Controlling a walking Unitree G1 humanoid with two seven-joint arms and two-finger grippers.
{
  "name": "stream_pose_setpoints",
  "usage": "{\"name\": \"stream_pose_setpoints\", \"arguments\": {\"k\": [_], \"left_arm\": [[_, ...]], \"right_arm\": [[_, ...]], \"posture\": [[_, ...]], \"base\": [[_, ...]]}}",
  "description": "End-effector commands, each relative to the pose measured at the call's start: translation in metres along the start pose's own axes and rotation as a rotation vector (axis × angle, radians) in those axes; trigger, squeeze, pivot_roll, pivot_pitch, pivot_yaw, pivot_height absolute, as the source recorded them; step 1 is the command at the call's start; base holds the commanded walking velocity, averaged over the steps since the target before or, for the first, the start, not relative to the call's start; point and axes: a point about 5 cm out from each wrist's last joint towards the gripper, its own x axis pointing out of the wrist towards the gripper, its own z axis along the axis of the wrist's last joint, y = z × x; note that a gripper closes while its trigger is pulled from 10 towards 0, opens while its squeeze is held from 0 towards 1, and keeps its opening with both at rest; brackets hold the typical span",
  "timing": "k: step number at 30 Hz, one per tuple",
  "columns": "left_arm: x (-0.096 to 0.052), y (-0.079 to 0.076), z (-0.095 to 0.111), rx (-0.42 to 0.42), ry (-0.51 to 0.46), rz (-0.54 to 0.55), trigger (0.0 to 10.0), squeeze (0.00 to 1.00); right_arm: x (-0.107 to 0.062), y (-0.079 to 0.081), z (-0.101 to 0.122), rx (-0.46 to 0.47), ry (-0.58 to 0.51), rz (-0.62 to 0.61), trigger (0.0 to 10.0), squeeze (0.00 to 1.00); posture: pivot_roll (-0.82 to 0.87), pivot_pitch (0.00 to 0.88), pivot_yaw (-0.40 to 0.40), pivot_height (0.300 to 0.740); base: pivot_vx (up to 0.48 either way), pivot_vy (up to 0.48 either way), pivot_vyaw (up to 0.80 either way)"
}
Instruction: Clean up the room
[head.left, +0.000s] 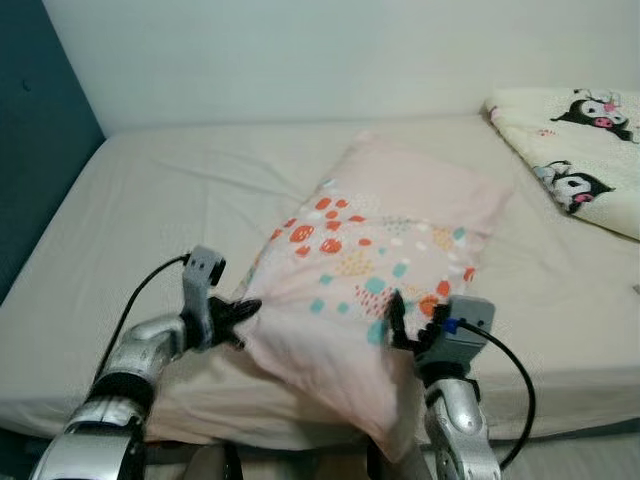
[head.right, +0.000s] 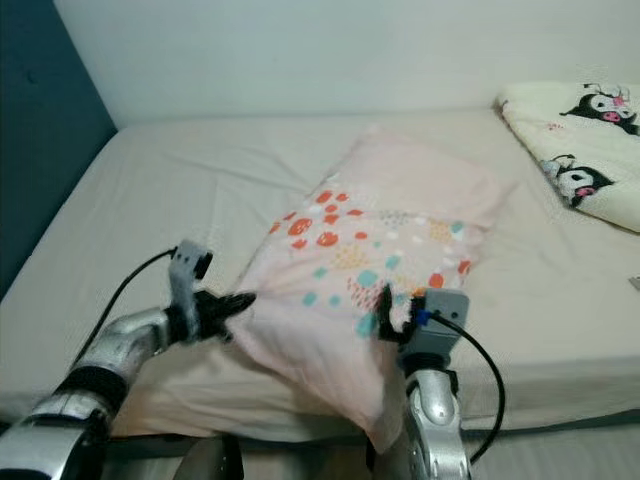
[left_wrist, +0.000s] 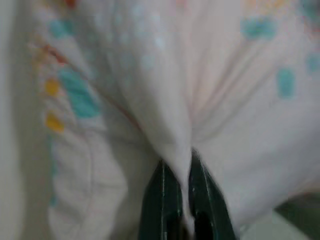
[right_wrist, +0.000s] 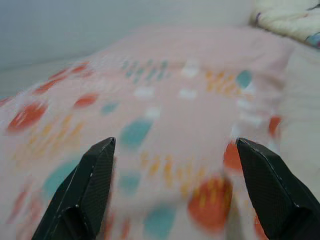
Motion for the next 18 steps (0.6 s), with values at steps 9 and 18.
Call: {"name": "stream_pose_setpoints", "arguments": {"k": [9,18], "left_arm": [[-0.037,-0.043,-0.051,-0.113,0.175,-0.193,0.0,0.00],[-0.085,-0.058,-0.052,-0.185,0.204,-0.228,0.0,0.00]], "right_arm": [[0.007,-0.006,-0.001,0.008,0.034,0.005,10.0,0.00],[0.008,-0.006,-0.002,0.013,0.043,0.025,10.0,0.00]], "posture": [[0.00,0.094,-0.029,0.588],[0.02,0.086,-0.049,0.588]], "base": [[0.000,0.000,0.00],[0.000,0.000,0.00]]}}
